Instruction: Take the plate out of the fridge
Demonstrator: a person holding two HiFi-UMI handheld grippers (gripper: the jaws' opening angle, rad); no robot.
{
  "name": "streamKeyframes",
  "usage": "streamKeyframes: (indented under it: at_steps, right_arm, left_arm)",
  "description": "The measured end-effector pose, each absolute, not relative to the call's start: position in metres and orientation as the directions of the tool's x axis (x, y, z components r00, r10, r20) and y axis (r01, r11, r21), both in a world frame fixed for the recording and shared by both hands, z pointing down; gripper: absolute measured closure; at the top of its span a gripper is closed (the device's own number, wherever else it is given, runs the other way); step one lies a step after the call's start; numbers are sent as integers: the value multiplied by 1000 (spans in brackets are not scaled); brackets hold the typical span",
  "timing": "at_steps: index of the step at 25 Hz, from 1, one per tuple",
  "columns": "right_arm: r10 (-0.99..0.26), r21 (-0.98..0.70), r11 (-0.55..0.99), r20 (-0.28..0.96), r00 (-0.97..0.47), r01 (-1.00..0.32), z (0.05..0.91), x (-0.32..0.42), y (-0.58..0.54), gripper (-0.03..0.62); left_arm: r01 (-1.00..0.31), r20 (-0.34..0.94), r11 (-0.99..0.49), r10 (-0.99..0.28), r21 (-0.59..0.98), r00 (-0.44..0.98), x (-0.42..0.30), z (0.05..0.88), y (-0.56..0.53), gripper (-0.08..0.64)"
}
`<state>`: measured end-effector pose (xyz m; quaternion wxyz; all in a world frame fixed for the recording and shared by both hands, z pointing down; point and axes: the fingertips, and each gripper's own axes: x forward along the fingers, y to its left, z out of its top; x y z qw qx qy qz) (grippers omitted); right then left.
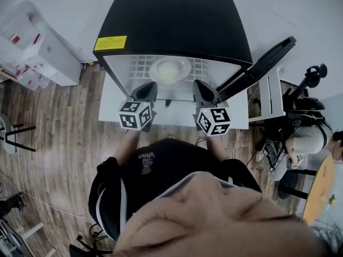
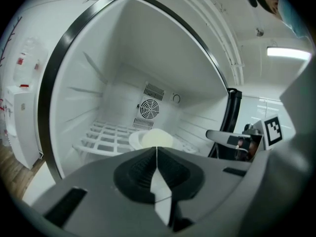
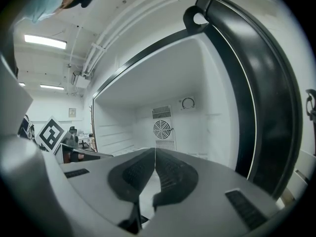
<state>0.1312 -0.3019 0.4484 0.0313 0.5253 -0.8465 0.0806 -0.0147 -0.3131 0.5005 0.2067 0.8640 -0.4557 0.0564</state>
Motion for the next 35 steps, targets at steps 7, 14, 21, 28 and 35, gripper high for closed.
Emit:
streamKeyframes:
  at_steps: [7, 14, 21, 28, 35]
  right_arm:
    - [-883, -97, 438, 142, -448, -894, 450, 131, -303, 580]
    - [-883, -94, 437, 146, -447, -894, 451, 132, -304, 580]
    - [-882, -93, 436, 153, -445, -895, 453, 132, -304, 580]
    - [-879, -88, 444, 152, -453, -891, 453, 130, -303, 580]
    - [-878, -87, 446, 151, -454, -891, 453, 130, -302, 580]
  left_arm:
    - [-766, 290, -455, -737, 455, 610, -13, 507, -314, 543]
    - [-704, 274, -392, -724, 592, 633, -13, 513, -316, 543]
    - [-620, 209, -357, -727, 698, 654, -13, 509, -319, 541]
    - [-551, 170, -326, -726, 768, 666, -14, 506, -323, 520]
    - [-492, 143, -298, -723, 818, 676, -14, 503, -323, 475]
